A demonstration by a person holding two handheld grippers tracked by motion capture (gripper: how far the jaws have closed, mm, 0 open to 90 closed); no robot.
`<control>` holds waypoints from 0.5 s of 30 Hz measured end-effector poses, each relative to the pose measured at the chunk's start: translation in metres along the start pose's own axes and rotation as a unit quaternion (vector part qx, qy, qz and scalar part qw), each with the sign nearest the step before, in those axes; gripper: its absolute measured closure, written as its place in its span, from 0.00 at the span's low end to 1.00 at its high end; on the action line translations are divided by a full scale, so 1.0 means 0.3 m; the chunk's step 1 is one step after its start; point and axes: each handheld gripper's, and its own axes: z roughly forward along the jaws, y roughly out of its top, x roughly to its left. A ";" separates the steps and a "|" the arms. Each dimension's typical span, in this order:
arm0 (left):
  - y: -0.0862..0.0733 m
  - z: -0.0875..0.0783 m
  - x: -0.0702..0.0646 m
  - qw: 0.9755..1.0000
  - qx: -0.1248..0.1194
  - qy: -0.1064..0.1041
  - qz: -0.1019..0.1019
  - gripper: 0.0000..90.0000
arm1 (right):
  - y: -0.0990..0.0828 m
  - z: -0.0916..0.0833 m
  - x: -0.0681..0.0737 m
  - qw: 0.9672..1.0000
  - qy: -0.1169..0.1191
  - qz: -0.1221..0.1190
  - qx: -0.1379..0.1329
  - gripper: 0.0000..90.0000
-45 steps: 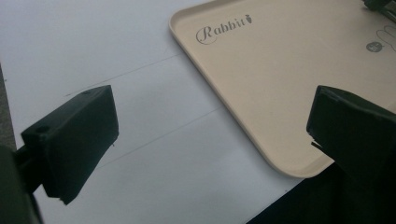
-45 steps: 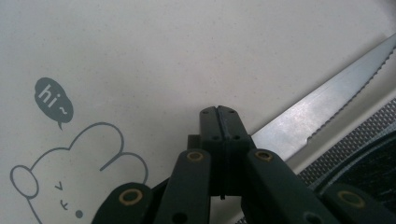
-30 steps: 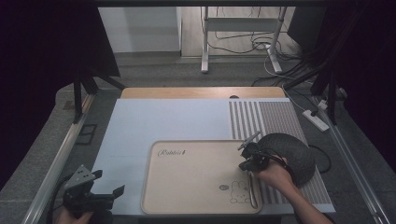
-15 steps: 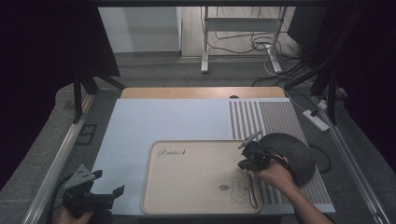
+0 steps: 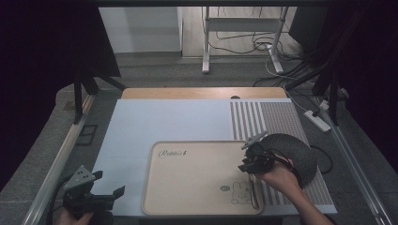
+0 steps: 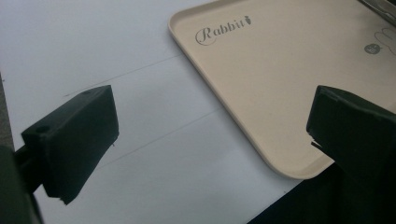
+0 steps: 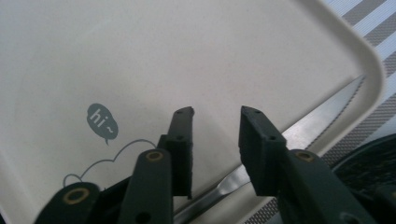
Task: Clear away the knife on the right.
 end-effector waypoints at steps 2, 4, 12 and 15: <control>0.000 0.000 0.000 1.000 0.000 0.000 0.000 0.03 | 0.001 -0.013 0.002 1.000 -0.003 0.003 -0.010 0.67; 0.000 -0.001 0.000 1.000 -0.001 0.000 -0.001 0.03 | 0.001 -0.024 0.003 1.000 -0.008 0.006 -0.017 0.64; -0.001 -0.001 0.001 1.000 -0.003 -0.002 -0.002 0.03 | -0.026 -0.055 0.001 0.999 -0.020 0.020 -0.041 0.47; -0.001 -0.001 0.001 1.000 -0.003 -0.002 -0.002 0.03 | -0.041 -0.064 -0.004 0.998 -0.028 0.028 -0.046 0.40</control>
